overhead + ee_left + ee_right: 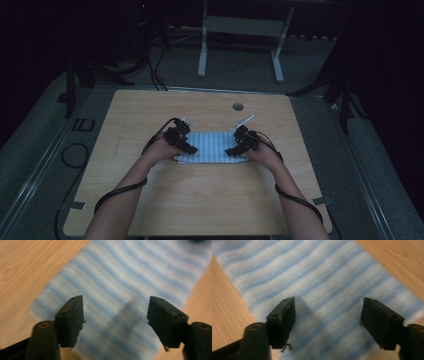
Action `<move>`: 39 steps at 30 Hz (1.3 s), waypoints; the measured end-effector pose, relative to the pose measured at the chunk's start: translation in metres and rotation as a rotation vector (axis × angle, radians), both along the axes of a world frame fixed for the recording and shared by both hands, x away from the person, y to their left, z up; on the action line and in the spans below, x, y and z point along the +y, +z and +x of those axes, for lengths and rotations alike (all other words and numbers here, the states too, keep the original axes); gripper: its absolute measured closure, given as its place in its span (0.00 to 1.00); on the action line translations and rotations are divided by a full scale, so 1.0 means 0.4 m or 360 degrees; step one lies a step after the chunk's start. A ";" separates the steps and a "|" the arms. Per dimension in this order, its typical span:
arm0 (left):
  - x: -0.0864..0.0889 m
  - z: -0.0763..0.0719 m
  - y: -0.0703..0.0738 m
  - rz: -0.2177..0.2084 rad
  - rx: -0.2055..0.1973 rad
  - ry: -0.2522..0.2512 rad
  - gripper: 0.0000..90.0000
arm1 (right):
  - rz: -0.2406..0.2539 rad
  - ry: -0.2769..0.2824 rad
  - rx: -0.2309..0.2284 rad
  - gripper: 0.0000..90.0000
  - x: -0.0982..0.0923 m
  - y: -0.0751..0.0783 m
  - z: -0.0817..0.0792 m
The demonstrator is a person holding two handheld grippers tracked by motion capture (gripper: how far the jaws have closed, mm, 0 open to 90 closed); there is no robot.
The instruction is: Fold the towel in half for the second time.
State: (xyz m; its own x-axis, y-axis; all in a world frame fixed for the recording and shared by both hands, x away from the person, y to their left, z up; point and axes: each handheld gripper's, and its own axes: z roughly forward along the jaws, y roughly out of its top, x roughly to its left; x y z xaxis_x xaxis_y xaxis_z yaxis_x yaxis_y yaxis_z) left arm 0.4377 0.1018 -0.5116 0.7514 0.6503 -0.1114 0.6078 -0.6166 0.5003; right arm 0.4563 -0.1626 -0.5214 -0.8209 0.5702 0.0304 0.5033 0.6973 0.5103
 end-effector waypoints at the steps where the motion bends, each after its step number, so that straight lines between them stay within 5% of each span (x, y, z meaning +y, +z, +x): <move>1: -0.003 -0.007 -0.001 0.0002 0.0000 -0.0012 0.28 | 0.0015 0.0014 0.0013 0.18 0.002 -0.002 -0.003; 3: -0.007 -0.019 0.000 -0.0003 -0.0027 -0.0014 0.21 | 0.0037 0.0042 0.0036 0.15 0.003 -0.005 -0.010; 5: 0.001 -0.029 0.005 -0.0086 -0.0054 0.0006 0.18 | 0.0067 0.0020 0.0037 0.13 -0.001 -0.007 -0.016; 8: 0.008 -0.051 0.010 -0.0101 -0.0162 0.0018 0.08 | 0.0114 0.0022 -0.0005 0.13 -0.009 -0.007 -0.028; 11: 0.015 -0.065 0.007 -0.0118 -0.0193 0.0047 0.02 | 0.0148 0.0017 -0.0045 0.13 -0.018 -0.008 -0.037; 18: 0.032 -0.094 -0.011 -0.0103 -0.0314 0.0128 0.02 | 0.0348 -0.0028 -0.0134 0.14 -0.051 -0.013 -0.059; 21: 0.036 -0.110 -0.013 -0.0109 -0.0353 0.0154 0.02 | 0.0371 -0.0044 -0.0118 0.14 -0.060 -0.020 -0.061; 28: 0.051 -0.142 -0.017 -0.0116 -0.0401 0.0206 0.02 | 0.0364 -0.0072 -0.0129 0.14 -0.078 -0.033 -0.067; 39: 0.114 -0.164 -0.040 -0.0209 -0.0317 0.0257 0.02 | 0.0411 -0.0149 -0.0182 0.14 -0.122 -0.027 -0.094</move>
